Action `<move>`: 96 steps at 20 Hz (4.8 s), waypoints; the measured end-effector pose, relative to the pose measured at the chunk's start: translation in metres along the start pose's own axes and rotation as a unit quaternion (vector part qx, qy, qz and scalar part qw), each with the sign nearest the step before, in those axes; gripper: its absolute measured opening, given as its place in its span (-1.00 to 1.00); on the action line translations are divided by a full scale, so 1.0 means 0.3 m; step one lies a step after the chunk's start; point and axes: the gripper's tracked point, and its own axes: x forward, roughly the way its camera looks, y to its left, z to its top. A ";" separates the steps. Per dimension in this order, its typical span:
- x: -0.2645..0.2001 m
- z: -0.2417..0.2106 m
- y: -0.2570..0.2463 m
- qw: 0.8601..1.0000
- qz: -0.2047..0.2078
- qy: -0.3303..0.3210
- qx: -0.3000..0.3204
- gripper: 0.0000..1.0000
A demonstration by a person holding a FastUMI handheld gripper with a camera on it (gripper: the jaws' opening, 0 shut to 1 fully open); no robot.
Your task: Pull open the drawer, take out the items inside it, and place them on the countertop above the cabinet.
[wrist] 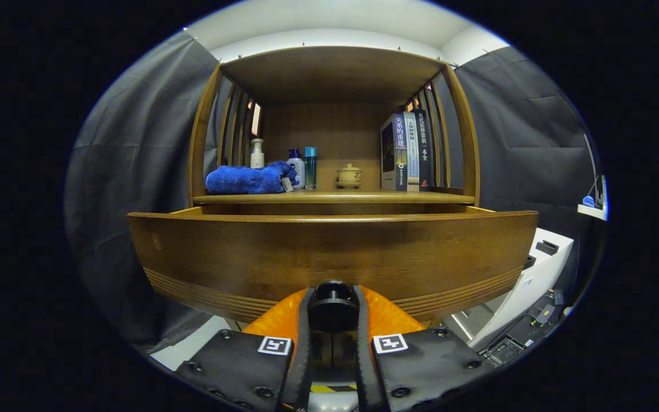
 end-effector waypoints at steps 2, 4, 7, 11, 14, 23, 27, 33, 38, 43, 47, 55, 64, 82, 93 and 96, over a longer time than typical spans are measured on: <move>-0.008 -0.016 0.000 1.000 -0.001 0.003 -0.004 -0.23; -0.007 -0.014 0.003 1.000 -0.003 0.001 -0.005 -0.23; -0.011 -0.015 0.004 1.000 -0.003 0.001 -0.003 -0.23; -0.013 -0.017 0.005 1.000 -0.002 -0.007 -0.006 -0.08; -0.017 -0.014 0.012 1.000 0.001 -0.007 -0.006 0.05; -0.084 0.103 -0.016 0.999 0.003 -0.038 0.011 0.77; -0.132 0.249 -0.054 0.997 -0.003 -0.071 0.019 0.94; -0.148 0.532 -0.128 0.992 -0.002 -0.124 0.011 0.95; -0.095 0.735 -0.148 0.991 0.014 -0.131 0.020 0.96; 0.054 0.798 -0.077 0.996 0.051 -0.068 -0.005 0.97; 0.194 0.634 0.032 0.993 0.095 0.057 -0.031 0.96; 0.392 0.291 0.064 0.961 0.085 0.263 -0.013 0.88; 0.475 0.097 0.061 0.923 0.065 0.380 -0.010 0.57; 0.471 0.125 0.027 0.932 0.069 0.354 0.029 -0.55; 0.316 0.283 -0.008 0.954 0.086 0.283 0.045 -0.55; 0.276 0.299 -0.008 0.957 0.090 0.270 0.051 -0.55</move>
